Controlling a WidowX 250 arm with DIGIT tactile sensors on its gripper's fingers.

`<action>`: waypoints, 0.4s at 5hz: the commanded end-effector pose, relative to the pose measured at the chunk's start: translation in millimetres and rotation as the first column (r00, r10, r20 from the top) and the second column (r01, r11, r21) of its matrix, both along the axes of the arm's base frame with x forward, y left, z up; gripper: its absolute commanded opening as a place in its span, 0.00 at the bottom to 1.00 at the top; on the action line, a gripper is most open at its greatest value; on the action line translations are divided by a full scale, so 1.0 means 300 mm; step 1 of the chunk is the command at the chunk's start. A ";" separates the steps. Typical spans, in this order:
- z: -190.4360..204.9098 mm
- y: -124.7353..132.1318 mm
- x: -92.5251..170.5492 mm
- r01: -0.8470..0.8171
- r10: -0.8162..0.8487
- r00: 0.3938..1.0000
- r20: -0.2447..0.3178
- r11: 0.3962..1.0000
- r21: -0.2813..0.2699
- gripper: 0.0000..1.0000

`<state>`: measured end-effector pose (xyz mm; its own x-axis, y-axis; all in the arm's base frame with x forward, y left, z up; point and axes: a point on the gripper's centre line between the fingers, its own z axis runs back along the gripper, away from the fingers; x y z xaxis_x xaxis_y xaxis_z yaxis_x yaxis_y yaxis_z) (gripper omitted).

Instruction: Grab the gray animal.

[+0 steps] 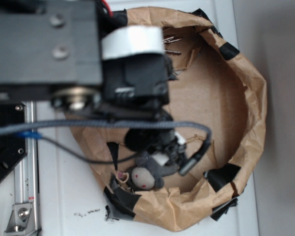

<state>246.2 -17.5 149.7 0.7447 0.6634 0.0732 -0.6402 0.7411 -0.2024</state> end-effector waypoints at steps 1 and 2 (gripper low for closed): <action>-0.191 -0.067 0.028 0.027 -0.047 0.993 -0.105 0.983 -0.183 1.00; -0.296 -0.150 -0.037 0.082 -0.114 0.979 -0.167 0.979 -0.186 1.00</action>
